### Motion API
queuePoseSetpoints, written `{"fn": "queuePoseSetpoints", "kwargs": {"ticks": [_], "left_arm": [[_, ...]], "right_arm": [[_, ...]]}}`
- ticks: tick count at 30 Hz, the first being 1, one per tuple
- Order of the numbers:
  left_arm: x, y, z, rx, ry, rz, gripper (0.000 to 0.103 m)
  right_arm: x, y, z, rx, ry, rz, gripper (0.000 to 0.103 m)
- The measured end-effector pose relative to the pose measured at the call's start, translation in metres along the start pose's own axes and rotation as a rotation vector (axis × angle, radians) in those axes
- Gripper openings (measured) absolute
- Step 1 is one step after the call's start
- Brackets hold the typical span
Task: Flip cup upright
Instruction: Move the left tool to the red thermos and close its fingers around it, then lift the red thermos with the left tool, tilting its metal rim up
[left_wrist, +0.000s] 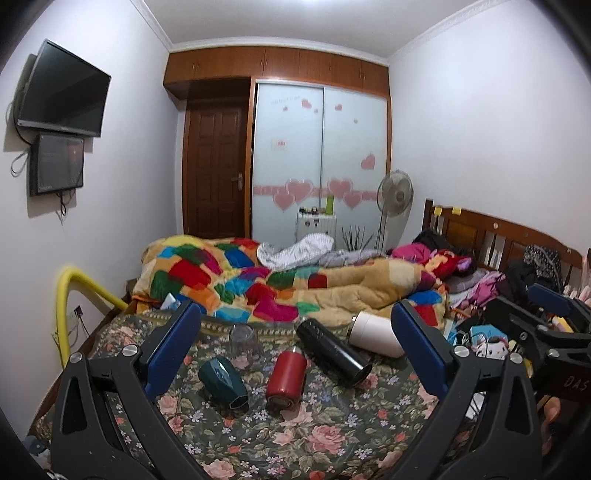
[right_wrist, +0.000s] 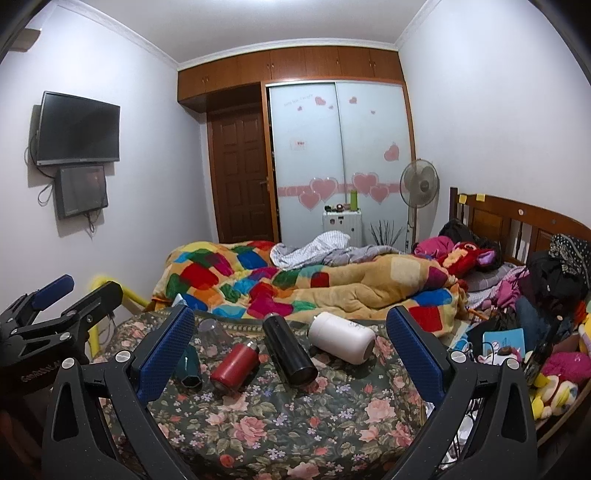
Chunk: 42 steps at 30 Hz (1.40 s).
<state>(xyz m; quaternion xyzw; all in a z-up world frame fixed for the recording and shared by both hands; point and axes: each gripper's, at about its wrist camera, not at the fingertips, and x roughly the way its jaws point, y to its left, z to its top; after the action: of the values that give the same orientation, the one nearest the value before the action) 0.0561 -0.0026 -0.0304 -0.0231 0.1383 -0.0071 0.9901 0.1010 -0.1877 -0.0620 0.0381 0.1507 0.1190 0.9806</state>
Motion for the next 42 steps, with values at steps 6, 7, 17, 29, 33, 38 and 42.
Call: {"fn": "queuePoseSetpoints", "kwargs": {"ticks": [6, 7, 17, 29, 33, 38, 42], "left_arm": [[0.067, 0.015, -0.022, 0.000, 0.148, -0.004, 0.103], [0.083, 0.017, -0.028, 0.004, 0.184, -0.005, 0.103], [0.236, 0.029, -0.096, 0.015, 0.563, -0.089, 0.090], [0.319, 0.017, -0.153, 0.071, 0.736, -0.069, 0.066], [0.320, 0.013, -0.156, 0.097, 0.720, -0.053, 0.063], [0.314, 0.013, -0.157, 0.096, 0.714, -0.046, 0.062], [0.296, 0.011, -0.148, 0.099, 0.686, -0.050, 0.062]], "right_arm": [[0.033, -0.010, -0.010, 0.019, 0.069, -0.012, 0.103], [0.040, -0.012, -0.012, 0.022, 0.083, -0.015, 0.103], [0.096, -0.030, -0.035, 0.038, 0.212, -0.050, 0.103], [0.133, -0.038, -0.046, 0.056, 0.284, -0.030, 0.103], [0.136, -0.036, -0.047, 0.052, 0.291, -0.025, 0.103], [0.135, -0.036, -0.044, 0.056, 0.293, -0.020, 0.103], [0.130, -0.035, -0.042, 0.049, 0.287, -0.016, 0.103]]}}
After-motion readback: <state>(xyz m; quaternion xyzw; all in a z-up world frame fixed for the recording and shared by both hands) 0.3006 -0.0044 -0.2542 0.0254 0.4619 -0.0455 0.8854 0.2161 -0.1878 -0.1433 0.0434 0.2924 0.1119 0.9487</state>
